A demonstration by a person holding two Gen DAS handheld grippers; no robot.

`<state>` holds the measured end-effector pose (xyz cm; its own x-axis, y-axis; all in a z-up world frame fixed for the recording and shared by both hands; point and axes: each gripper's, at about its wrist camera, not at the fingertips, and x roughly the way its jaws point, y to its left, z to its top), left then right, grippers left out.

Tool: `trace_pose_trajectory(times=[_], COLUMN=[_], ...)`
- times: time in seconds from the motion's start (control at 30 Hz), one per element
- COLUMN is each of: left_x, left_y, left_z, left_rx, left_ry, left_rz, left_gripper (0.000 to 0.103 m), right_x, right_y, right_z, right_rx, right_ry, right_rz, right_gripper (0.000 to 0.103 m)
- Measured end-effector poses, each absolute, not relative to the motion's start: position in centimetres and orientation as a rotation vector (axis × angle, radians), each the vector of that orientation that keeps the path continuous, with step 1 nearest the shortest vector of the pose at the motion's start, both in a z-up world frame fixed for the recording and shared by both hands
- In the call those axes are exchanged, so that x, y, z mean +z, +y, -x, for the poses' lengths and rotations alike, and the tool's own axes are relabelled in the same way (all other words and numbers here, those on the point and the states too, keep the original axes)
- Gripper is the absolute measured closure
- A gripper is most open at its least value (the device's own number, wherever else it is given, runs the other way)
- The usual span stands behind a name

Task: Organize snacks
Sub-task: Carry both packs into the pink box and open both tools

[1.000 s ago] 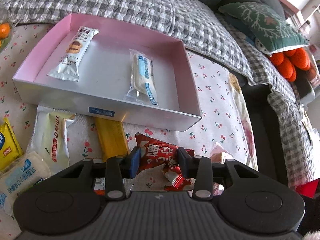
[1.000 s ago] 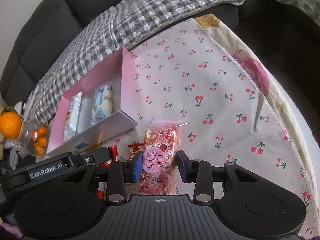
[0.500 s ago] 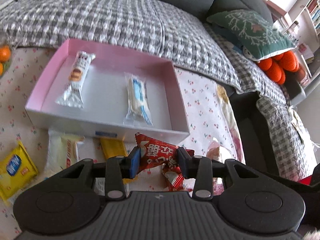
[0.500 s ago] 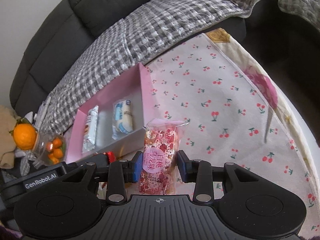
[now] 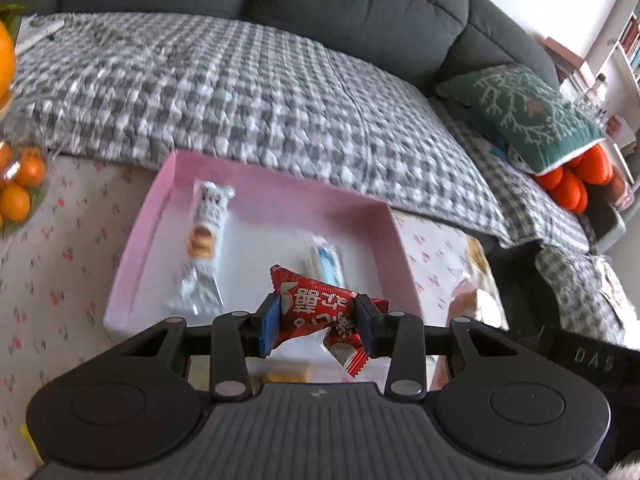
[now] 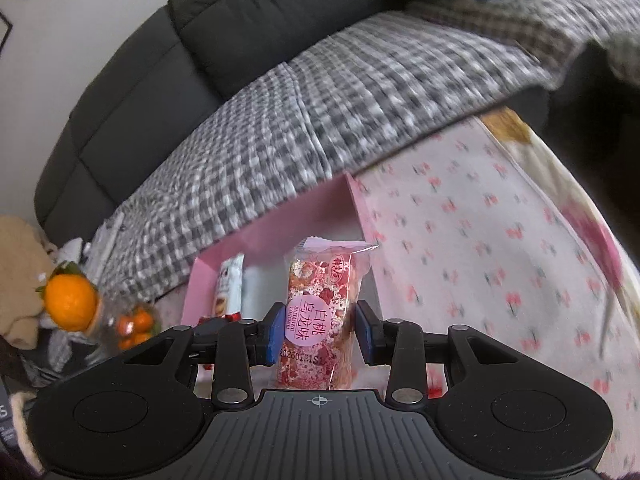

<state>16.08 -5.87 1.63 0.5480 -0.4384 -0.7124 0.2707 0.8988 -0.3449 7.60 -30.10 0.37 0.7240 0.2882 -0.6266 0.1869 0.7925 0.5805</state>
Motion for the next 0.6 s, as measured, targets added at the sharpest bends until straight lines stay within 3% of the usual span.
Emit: trace_pose_trajectory(times=[0.3, 0.6], left_x=[-0.6, -2.2], left_y=[-8.0, -9.1], left_z=[-19.1, -20.4], left_rx=[-0.458, -0.421], left_ry=[0.845, 0.846], left_rz=[0.056, -0.038], left_gripper=[0.066, 0.065], right_x=[-1.8, -3.0], right_y=[-28.3, -28.1], right_z=[-12.6, -14.3], right_rx=[0.05, 0.094], right_ry=[0.772, 0.751], right_rz=[-0.491, -0.482], right_gripper=[0.067, 0.066])
